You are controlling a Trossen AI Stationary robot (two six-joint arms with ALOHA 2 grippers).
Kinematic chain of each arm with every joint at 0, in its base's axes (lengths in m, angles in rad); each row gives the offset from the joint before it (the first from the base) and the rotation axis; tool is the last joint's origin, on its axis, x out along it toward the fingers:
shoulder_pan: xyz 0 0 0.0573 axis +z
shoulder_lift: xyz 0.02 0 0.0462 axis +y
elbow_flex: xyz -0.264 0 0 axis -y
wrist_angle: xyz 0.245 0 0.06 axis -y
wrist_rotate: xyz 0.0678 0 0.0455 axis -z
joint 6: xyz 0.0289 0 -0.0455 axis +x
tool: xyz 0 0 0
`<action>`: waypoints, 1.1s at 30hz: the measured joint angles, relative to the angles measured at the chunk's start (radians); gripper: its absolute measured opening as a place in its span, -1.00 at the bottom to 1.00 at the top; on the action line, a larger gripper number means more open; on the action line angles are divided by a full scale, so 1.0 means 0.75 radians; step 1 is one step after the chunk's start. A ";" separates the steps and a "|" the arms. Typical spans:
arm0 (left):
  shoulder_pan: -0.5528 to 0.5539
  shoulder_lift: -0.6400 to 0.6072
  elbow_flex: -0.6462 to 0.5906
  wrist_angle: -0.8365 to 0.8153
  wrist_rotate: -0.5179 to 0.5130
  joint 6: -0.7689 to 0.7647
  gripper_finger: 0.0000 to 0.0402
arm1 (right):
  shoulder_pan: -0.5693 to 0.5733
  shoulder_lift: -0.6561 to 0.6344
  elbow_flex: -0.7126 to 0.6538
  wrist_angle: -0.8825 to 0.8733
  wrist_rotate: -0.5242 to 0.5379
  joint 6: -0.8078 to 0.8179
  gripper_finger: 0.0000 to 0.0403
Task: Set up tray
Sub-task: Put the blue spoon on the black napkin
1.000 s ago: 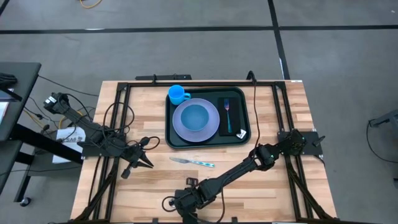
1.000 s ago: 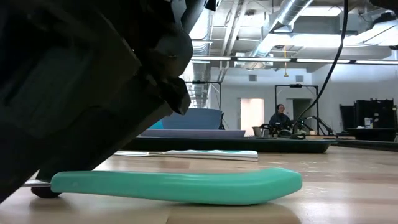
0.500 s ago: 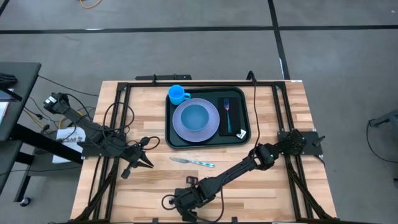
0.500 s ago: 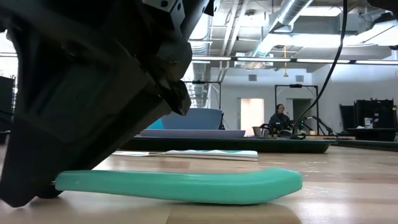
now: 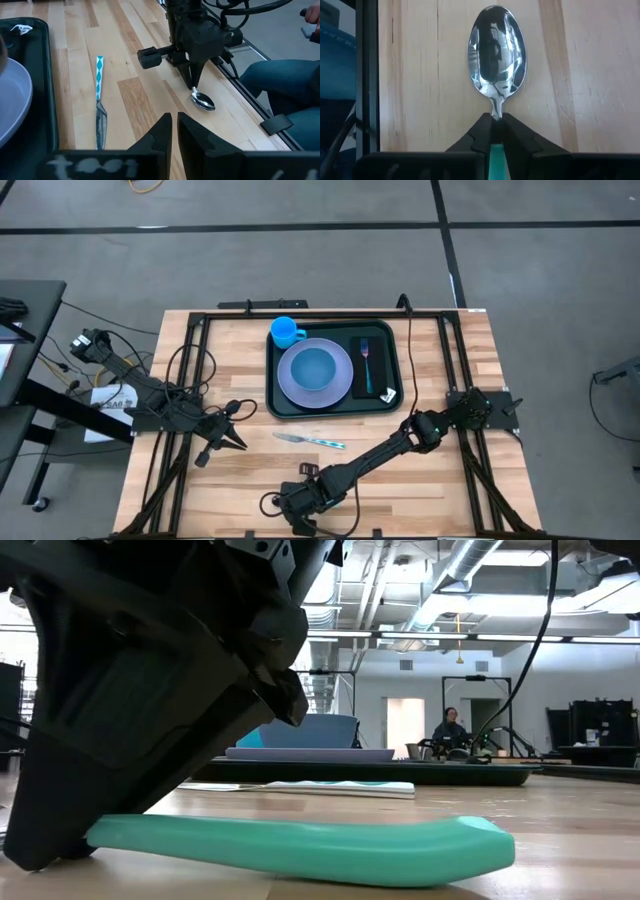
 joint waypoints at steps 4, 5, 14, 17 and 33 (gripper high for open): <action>0.000 0.000 0.000 0.000 0.000 0.001 -0.93 | 0.000 0.000 0.000 0.001 -0.001 0.000 -0.89; 0.000 0.000 0.000 0.000 0.000 0.001 -0.93 | -0.001 -0.001 0.000 0.002 -0.002 0.000 -0.90; 0.000 0.000 0.000 0.000 0.000 0.001 -0.93 | -0.002 0.002 0.009 0.025 -0.007 0.001 -0.88; 0.000 0.000 0.000 0.000 0.000 0.001 -0.93 | -0.008 0.008 0.042 0.006 -0.019 -0.005 -0.91; 0.000 0.001 0.000 -0.001 0.000 0.001 -0.93 | -0.024 0.001 0.110 -0.090 -0.106 -0.003 -0.99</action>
